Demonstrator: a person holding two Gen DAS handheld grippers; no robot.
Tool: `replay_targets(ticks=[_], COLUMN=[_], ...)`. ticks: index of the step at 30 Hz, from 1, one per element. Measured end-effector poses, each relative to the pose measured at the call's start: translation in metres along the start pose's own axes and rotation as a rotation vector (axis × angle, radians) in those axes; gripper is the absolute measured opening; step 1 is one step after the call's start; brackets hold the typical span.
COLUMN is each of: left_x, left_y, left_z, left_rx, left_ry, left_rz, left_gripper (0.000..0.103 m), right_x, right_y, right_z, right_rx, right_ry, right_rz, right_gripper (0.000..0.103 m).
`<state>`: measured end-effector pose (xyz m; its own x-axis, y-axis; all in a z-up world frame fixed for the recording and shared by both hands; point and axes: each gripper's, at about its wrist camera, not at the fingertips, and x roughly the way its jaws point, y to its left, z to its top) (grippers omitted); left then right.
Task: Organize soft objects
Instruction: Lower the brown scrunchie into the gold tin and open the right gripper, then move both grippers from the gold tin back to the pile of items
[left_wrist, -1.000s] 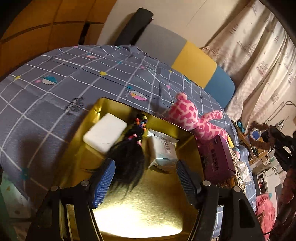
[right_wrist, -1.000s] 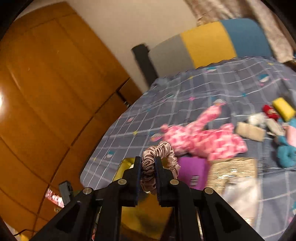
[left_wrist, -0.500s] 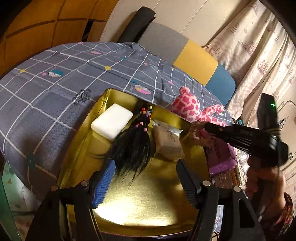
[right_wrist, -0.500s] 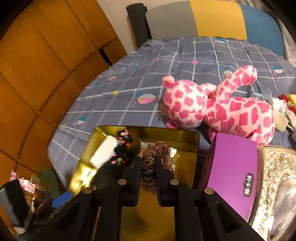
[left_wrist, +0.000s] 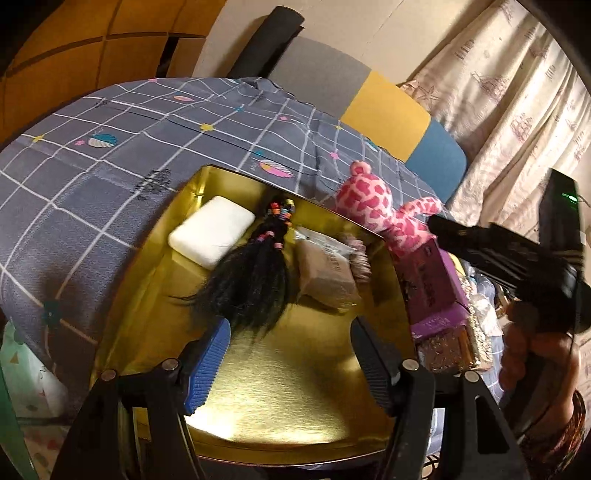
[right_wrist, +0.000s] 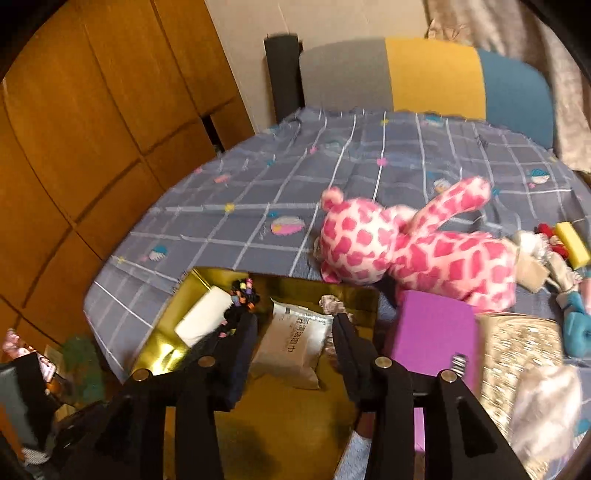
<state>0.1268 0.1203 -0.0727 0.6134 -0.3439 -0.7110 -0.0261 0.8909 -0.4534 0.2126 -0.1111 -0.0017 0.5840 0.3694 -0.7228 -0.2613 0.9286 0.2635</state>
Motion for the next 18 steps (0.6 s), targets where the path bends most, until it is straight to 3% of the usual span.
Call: replay_targets(ticks=[4, 8, 13, 18], left_x=[0.002, 0.006, 0.01, 0.014], left_y=[-0.009, -0.026, -0.05, -0.083], left_z=[-0.002, -0.005, -0.009, -0.015], left_rx=[0.016, 0.042, 0.083, 0.145], left_ry=[0.011, 0.023, 0.038, 0.055], left_rz=[-0.037, -0.062, -0.093, -0.134], left_gripper=[0.068, 0.068, 0.068, 0.068], right_x=[-0.05, -0.097, -0.135, -0.153], right_y=[-0.011, -0.043, -0.105, -0.175], right_z=[-0.008, -0.018, -0.036, -0.066], right_rx=[-0.002, 0.039, 0.151, 0.277], right_ry=[-0.127, -0.237, -0.288, -0.253], right_rz=[-0.012, -0.076, -0.179, -0.29], right_gripper=[0.054, 0.056, 0.06, 0.061])
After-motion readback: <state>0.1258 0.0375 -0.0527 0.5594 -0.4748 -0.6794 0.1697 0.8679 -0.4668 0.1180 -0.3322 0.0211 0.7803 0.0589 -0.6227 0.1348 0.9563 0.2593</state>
